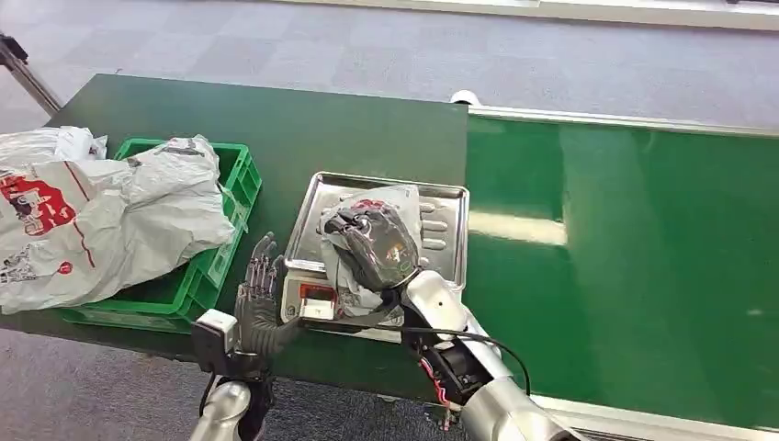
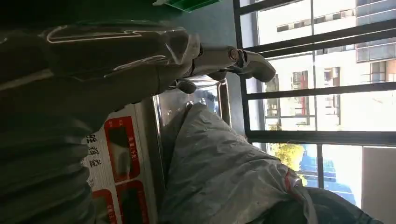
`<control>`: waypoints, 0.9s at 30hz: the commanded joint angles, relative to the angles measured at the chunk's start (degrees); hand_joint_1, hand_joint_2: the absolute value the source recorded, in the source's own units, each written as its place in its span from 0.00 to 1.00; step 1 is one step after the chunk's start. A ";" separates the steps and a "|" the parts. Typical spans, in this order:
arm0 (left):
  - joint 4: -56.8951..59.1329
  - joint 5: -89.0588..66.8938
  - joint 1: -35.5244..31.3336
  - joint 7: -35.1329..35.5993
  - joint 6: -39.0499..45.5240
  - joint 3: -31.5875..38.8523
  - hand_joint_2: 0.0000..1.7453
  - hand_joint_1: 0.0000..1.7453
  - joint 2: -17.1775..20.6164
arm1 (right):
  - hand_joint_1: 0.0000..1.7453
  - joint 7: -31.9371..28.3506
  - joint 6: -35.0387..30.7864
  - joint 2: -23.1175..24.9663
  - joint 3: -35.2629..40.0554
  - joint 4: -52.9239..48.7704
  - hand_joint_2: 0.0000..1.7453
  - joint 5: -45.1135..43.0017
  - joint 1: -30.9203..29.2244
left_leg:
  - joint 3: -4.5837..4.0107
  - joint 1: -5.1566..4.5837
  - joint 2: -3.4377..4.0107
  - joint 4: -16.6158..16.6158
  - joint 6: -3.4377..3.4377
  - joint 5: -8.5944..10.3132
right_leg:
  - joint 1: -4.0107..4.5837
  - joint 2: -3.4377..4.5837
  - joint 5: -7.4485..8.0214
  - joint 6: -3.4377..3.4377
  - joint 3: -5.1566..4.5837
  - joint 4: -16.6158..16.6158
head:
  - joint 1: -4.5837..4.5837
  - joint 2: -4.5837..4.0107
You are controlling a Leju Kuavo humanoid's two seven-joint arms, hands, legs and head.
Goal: Moved the parcel from conveyor to table for the left to box.
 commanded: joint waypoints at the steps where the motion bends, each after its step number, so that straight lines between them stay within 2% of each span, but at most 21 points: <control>1: 0.58 0.01 0.46 0.13 -0.19 -0.32 1.00 0.00 1.09 | 1.00 0.88 0.03 -0.09 1.76 4.89 1.00 -0.96 -3.17 | 0.12 -0.02 0.05 -0.07 0.04 0.00 | 0.00 -0.05 0.00 -0.02 0.11 -0.07 | 0.00 0.00; 2: 0.37 0.09 0.78 0.13 -0.34 -0.28 1.00 0.00 1.14 | 1.00 4.21 -1.05 -0.09 2.33 6.70 1.00 0.28 -4.45 | 0.07 -0.02 0.05 -0.04 0.02 0.00 | 0.00 -0.02 0.00 -0.02 0.07 -0.03 | 0.00 0.00; 4: 0.45 0.07 0.84 0.13 -0.75 -0.41 1.00 0.00 1.26 | 1.00 4.59 -0.21 -0.09 1.95 7.73 1.00 -1.42 -5.39 | 0.05 -0.03 0.09 -0.02 0.02 -0.01 | -0.01 0.02 0.00 -0.02 0.03 0.00 | 0.00 0.00; 7: 1.64 -0.02 -0.28 0.13 -1.42 -0.94 1.00 0.00 1.33 | 1.00 3.50 4.64 -0.09 2.39 11.06 1.00 -2.64 -7.16 | 0.08 -0.03 0.06 -0.04 0.03 0.02 | -0.01 -0.04 0.01 -0.03 0.06 -0.02 | 0.00 0.00; 15: 1.64 -0.02 -0.28 0.13 -1.42 -0.94 1.00 0.00 1.33 | 1.00 3.50 4.64 -0.09 2.39 11.06 1.00 -2.64 -7.16 | 0.11 -0.02 0.00 -0.03 0.03 0.00 | -0.01 -0.07 -0.01 -0.01 0.11 -0.03 | 0.00 0.00; 16: 2.07 0.00 -0.72 0.13 -1.49 -1.07 1.00 0.00 1.26 | 1.00 3.51 7.60 -0.09 3.80 11.62 1.00 -2.37 -7.25 | 0.14 -0.01 0.01 -0.06 0.04 0.01 | 0.01 -0.10 0.00 -0.02 0.14 -0.07 | 0.00 0.00; 18: 2.82 -0.10 -1.31 0.13 -1.63 -1.32 1.00 0.00 1.24 | 1.00 4.71 8.79 -0.09 5.67 12.12 1.00 -1.24 -7.25 | 0.10 -0.02 0.01 -0.05 0.03 0.02 | 0.00 -0.07 0.01 -0.02 0.09 -0.04 | 0.00 0.00; 22: 2.77 0.01 -1.24 0.13 -1.20 -1.31 1.00 0.00 1.22 | 1.00 8.40 6.57 -0.09 6.37 12.00 1.00 -2.16 -6.77 | 0.17 -0.02 -0.04 -0.14 0.05 0.07 | 0.01 -0.17 0.02 -0.05 0.18 -0.12 | 0.00 0.00; 24: 2.65 0.11 -1.02 0.13 -1.21 -1.23 1.00 0.00 1.35 | 1.00 7.39 3.54 -0.21 1.86 11.22 1.00 -7.14 -6.89 | 0.16 -0.01 0.00 -0.06 0.02 0.02 | 0.01 -0.09 0.00 -0.03 0.14 -0.05 | 0.00 0.00; 27: 2.26 0.22 -0.30 0.13 -0.94 -1.01 1.00 0.00 1.21 | 1.00 0.43 -1.87 -3.24 -8.92 7.24 1.00 -18.64 -8.96 | 0.08 -0.03 -0.09 -0.02 0.04 0.05 | -0.01 -0.17 0.00 -0.01 0.10 -0.01 | 0.00 0.00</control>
